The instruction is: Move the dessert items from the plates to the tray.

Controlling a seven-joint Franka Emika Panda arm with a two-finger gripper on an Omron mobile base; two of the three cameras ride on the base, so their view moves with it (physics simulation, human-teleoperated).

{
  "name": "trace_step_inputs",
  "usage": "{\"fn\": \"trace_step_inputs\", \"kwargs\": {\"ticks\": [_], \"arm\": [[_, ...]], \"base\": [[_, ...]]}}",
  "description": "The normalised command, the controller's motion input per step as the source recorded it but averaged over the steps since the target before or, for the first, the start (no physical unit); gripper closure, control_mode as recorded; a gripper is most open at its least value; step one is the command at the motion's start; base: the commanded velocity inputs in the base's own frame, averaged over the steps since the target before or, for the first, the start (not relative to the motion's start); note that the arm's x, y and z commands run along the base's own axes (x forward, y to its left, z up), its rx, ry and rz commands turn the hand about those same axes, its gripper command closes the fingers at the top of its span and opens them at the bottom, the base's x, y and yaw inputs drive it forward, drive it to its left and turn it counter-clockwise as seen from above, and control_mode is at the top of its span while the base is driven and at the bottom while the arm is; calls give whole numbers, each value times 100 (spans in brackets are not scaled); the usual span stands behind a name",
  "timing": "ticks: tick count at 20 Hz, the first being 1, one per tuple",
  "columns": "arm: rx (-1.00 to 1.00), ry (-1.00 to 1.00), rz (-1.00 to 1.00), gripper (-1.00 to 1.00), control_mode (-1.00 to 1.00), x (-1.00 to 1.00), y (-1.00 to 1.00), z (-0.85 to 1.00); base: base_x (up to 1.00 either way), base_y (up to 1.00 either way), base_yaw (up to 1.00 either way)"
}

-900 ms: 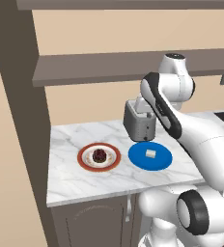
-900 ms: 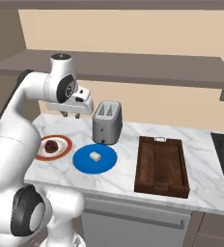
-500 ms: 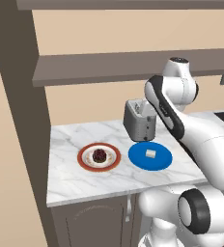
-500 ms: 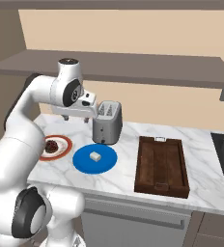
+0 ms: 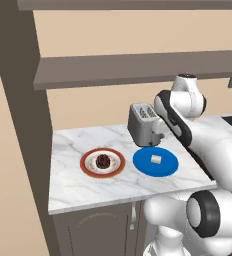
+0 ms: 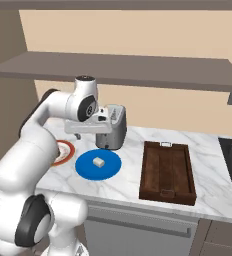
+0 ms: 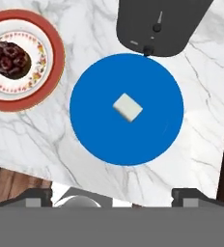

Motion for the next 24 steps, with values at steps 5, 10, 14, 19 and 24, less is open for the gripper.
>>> {"fn": "trace_step_inputs", "kwargs": {"ticks": [5, 10, 14, 19, 24], "arm": [[1, -1, 18, -100, -100, 0, -15, -57], [5, 0, 13, -100, -100, 6, -1, -53], [0, 0, 10, -100, -100, 26, 0, -61], [0, 0, 9, -100, -100, 39, 0, -60], [-5, 0, 8, -100, -100, 55, 0, -44]], "base": [[0, 0, 0], [0, 0, 0], [0, 0, 0], [0, 0, 0], [0, 0, 0]]}}
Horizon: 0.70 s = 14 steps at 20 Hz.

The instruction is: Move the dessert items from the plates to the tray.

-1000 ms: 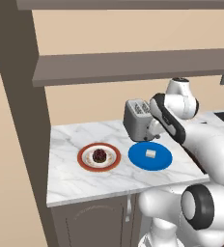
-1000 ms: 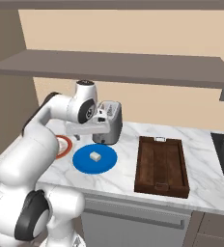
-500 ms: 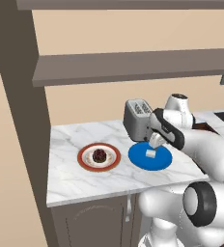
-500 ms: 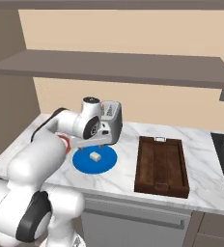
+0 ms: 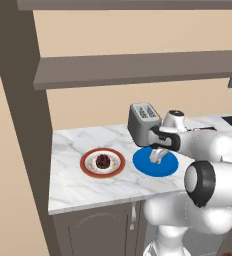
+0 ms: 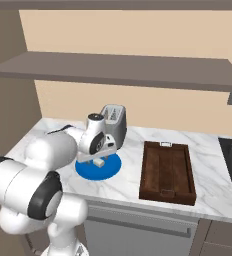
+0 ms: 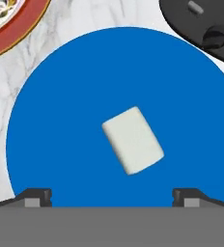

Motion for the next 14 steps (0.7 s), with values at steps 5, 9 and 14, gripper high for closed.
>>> {"fn": "trace_step_inputs", "kwargs": {"ticks": [5, 9, 14], "arm": [[-4, 0, 7, -100, -100, 50, 0, -26], [0, 2, 2, -100, -100, 8, 0, -7], [0, 2, 0, -100, -100, 4, 0, -7]], "base": [[0, 0, 0], [0, 0, 0], [0, 0, 0]]}}
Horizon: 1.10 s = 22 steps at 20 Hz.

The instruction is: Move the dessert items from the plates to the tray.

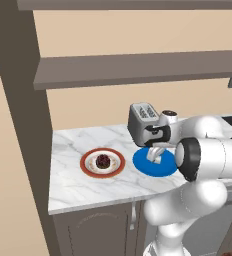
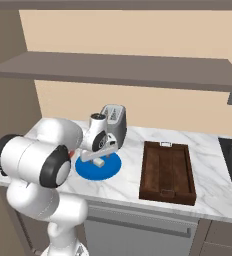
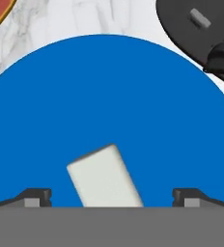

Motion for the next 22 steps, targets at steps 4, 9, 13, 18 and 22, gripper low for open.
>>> {"fn": "trace_step_inputs", "kwargs": {"ticks": [4, 9, 13, 18, 22], "arm": [[-3, 5, 0, -100, -100, 0, 0, -36], [-1, 4, 0, 100, -100, 0, 0, -32], [0, 0, 0, 100, -100, 0, 0, 1], [0, 0, -8, 100, -100, 0, -16, 23], [0, 0, -16, 100, -100, 0, -77, 56]], "base": [[0, 0, 0], [0, 0, 0], [0, 0, 0], [0, 0, 0], [0, 0, 0]]}}
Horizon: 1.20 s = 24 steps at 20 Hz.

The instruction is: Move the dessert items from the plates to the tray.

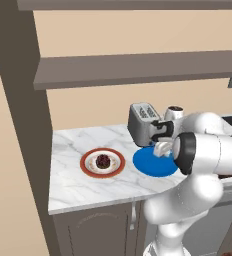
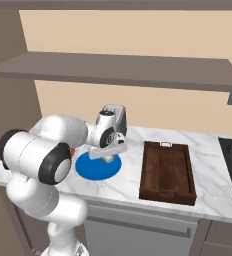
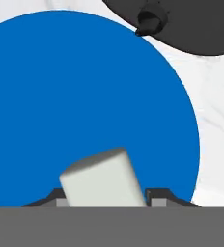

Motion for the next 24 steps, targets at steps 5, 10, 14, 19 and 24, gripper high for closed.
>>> {"fn": "trace_step_inputs", "kwargs": {"ticks": [5, 10, 14, 19, 24], "arm": [[0, 0, -20, 100, -100, 0, -100, 76], [-6, 0, -16, 100, -100, -2, -100, 26], [-3, -2, -10, 100, -100, -23, -100, -43], [-1, -12, -7, 100, -100, -29, -98, -53], [0, -6, 0, -100, -100, -2, -16, 0]], "base": [[0, 0, 0], [0, 0, 0], [0, 0, 0], [0, 0, 0], [0, 0, 0]]}}
